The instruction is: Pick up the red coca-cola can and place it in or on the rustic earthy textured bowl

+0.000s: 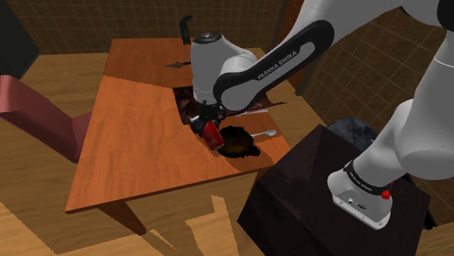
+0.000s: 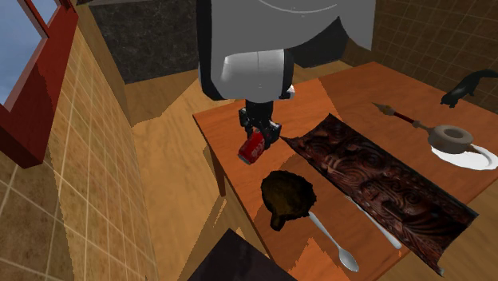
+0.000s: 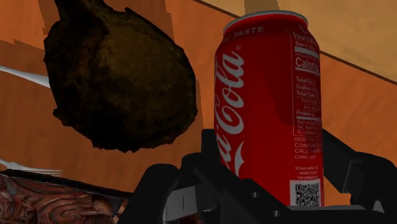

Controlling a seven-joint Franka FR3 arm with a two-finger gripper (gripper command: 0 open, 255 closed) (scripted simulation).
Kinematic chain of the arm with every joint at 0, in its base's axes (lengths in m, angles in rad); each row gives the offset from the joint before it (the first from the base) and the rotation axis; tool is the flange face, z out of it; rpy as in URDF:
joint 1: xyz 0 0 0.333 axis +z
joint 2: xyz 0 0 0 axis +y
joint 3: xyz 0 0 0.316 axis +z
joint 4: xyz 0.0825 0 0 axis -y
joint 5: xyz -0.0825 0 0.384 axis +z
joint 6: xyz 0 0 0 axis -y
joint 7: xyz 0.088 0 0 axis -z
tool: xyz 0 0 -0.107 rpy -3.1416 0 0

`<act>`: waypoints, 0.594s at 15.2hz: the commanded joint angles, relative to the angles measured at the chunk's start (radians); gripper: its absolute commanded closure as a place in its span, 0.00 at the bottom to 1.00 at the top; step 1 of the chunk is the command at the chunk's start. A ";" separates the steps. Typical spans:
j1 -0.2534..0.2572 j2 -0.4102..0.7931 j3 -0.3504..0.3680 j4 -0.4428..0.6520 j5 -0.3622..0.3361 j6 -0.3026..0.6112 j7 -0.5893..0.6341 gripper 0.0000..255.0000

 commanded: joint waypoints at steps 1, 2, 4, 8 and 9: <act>-0.035 -0.058 -0.005 -0.081 0.019 0.028 -0.048 1.00; -0.051 -0.080 -0.009 -0.111 0.027 0.037 -0.072 1.00; -0.082 -0.122 -0.020 -0.167 0.043 0.054 -0.122 1.00; -0.140 -0.201 -0.050 -0.265 0.072 0.080 -0.228 1.00; -0.152 -0.217 -0.059 -0.285 0.078 0.085 -0.253 1.00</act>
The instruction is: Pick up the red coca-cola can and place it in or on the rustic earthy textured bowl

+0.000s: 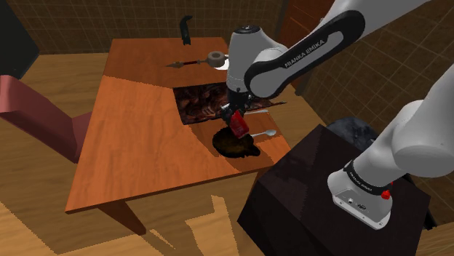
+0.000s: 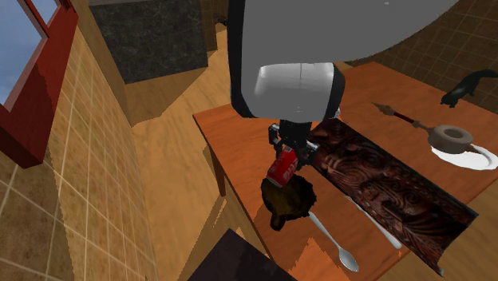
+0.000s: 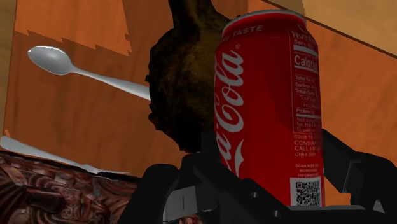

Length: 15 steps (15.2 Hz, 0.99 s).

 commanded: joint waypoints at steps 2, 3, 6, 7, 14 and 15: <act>-0.015 0.002 -0.013 -0.030 -0.002 0.034 -0.026 1.00; -0.015 0.014 -0.014 -0.032 -0.007 0.047 -0.022 1.00; -0.013 0.049 -0.018 -0.037 -0.023 0.086 -0.010 1.00; -0.012 0.062 -0.019 -0.038 -0.029 0.099 -0.006 1.00; -0.002 0.151 -0.036 -0.039 -0.073 0.187 0.026 1.00; -0.001 0.158 -0.038 -0.039 -0.076 0.193 0.029 1.00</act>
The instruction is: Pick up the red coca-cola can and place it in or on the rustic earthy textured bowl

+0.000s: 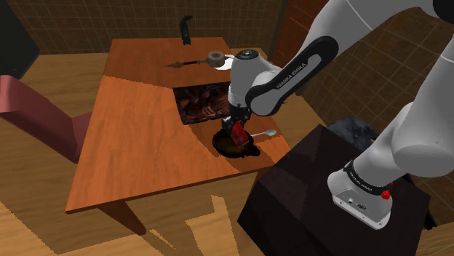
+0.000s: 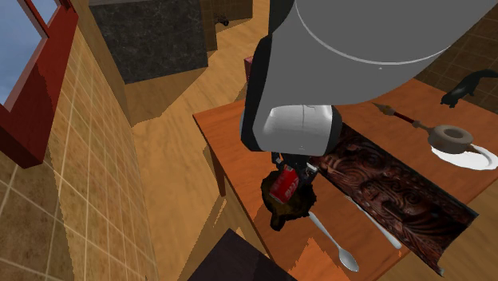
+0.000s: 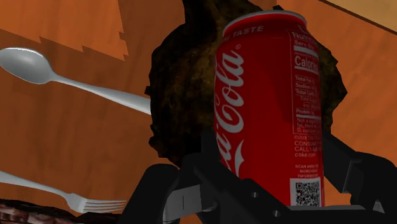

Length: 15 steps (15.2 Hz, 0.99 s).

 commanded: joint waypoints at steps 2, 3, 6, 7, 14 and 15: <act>0.003 0.011 -0.002 0.001 -0.006 0.010 0.006 1.00; 0.003 0.011 -0.002 0.001 -0.006 0.010 0.006 1.00; 0.003 0.011 -0.002 0.001 -0.006 0.010 0.006 1.00; 0.003 0.011 -0.002 0.001 -0.006 0.010 0.006 1.00; -0.002 -0.021 0.006 0.001 0.010 -0.021 -0.005 0.00; -0.006 -0.052 0.013 0.002 0.025 -0.052 -0.016 0.00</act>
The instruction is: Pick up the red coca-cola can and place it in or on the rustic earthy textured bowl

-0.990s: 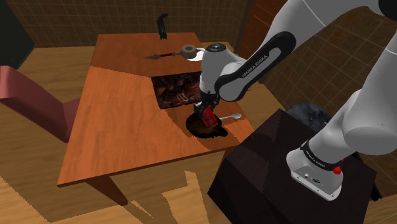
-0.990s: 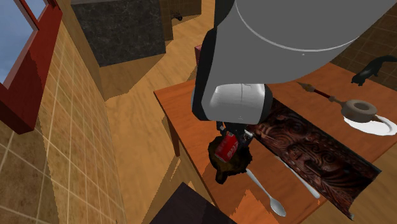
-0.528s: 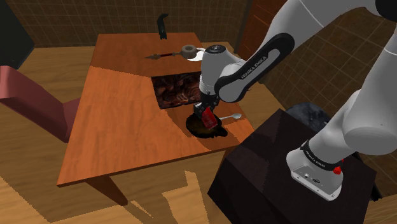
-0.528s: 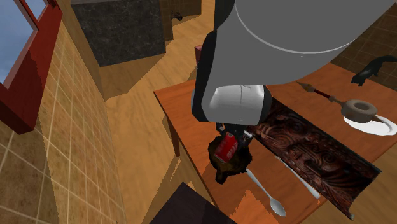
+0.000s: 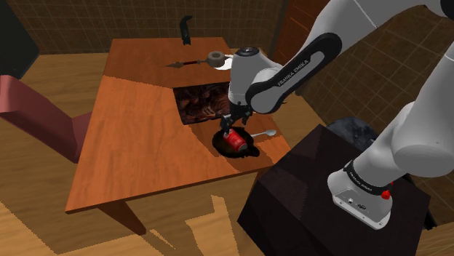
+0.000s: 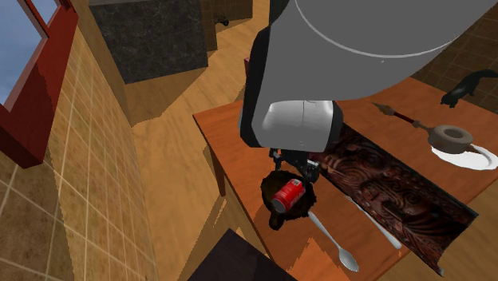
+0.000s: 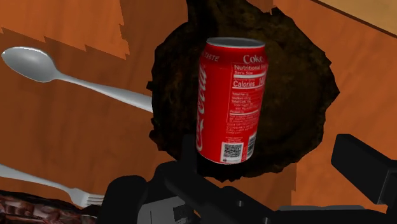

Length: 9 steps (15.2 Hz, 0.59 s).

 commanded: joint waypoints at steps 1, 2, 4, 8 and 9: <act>-0.006 -0.058 0.013 0.005 0.028 -0.062 -0.019 0.00; -0.008 -0.082 0.017 0.008 0.039 -0.087 -0.027 0.00; -0.007 -0.082 0.016 0.008 0.040 -0.087 -0.027 0.00; -0.007 -0.082 0.016 0.008 0.040 -0.087 -0.027 0.00; -0.007 -0.082 0.016 0.008 0.040 -0.087 -0.027 0.00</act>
